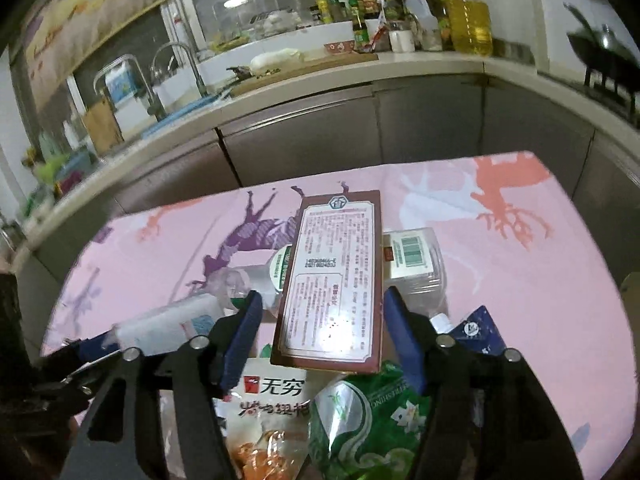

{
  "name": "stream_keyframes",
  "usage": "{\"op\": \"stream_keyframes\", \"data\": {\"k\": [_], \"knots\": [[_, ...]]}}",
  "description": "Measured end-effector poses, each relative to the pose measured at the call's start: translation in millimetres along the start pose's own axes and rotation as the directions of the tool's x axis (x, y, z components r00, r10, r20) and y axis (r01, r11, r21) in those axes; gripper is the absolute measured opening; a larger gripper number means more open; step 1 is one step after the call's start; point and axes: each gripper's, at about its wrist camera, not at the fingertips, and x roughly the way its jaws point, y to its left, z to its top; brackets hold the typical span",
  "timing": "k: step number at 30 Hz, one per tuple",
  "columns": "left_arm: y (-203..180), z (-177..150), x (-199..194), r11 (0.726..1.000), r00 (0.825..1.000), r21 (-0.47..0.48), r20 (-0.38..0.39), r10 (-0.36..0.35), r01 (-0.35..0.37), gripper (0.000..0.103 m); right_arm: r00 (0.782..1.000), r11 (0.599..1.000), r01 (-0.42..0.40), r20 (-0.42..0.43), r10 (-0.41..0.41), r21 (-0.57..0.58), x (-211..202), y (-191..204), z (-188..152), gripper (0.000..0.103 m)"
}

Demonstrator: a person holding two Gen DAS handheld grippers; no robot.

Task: Collect trash
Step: 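Grasp the plastic-wrapped white tissue pack with the left gripper while the right holds the box, then lift the tissue pack and brown box off the cloth with both grippers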

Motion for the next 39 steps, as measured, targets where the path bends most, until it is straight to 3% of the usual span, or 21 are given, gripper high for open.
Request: {"op": "stream_keyframes", "data": {"k": [2,4,5,6,8,10,13,16,18,22,26,28,32,39], "knots": [[1,-1,7,1.0,1.0,0.003,-0.01,0.009,-0.009,0.069,0.998,0.997,0.064,0.0,-0.064,-0.043,6,8,-1,0.068],[-1,-1,12,1.0,1.0,0.019,-0.015,0.008,-0.008,0.035,0.994,0.991,0.112,-0.011,-0.113,-0.067,15,11,-1,0.069],[-1,0,14,1.0,1.0,0.023,-0.022,0.007,-0.006,0.033,0.993,0.991,0.115,-0.017,-0.116,-0.069,17,11,-1,0.069],[0,1,14,1.0,1.0,0.017,-0.024,0.009,-0.008,0.032,0.993,0.991,0.112,-0.024,-0.114,-0.072,21,11,-1,0.068],[3,4,9,1.0,1.0,-0.001,0.002,0.01,-0.01,0.031,0.992,0.989,0.117,-0.032,-0.121,-0.089,24,11,-1,0.058],[6,7,-8,1.0,0.999,-0.012,0.048,-0.003,0.004,0.031,0.997,0.994,0.081,-0.006,-0.082,-0.068,15,8,-1,0.057],[13,10,-42,1.0,0.992,-0.021,0.128,-0.012,0.015,0.031,0.996,0.998,0.013,0.091,-0.008,-0.057,-22,9,-1,0.057],[19,1,-76,1.0,0.984,-0.022,0.175,-0.015,0.019,0.031,0.983,0.989,-0.116,0.133,0.128,-0.091,-60,21,-16,0.057],[24,-12,-91,1.0,0.982,-0.017,0.187,-0.003,0.006,0.031,0.969,0.97,-0.193,0.127,0.212,-0.148,-80,34,-37,0.057],[35,-57,-103,0.999,0.989,-0.026,0.144,0.043,-0.039,0.031,0.945,0.918,-0.317,0.005,0.327,-0.239,-93,61,-101,0.057],[40,-100,-104,0.997,0.993,-0.039,0.094,0.067,-0.063,0.031,0.941,0.895,-0.338,-0.102,0.322,-0.293,-85,77,-154,0.057],[41,-115,-103,0.996,0.995,-0.061,0.074,0.064,-0.06,0.031,0.948,0.903,-0.315,-0.138,0.287,-0.293,-78,79,-172,0.057],[43,-135,-100,0.994,0.997,-0.092,0.046,0.056,-0.051,0.031,0.966,0.926,-0.245,-0.152,0.209,-0.286,-69,73,-187,0.058],[42,-154,-95,0.991,0.997,-0.108,0.013,0.08,-0.078,0.035,0.975,0.939,-0.188,-0.168,0.144,-0.288,-63,68,-201,0.061]]}}
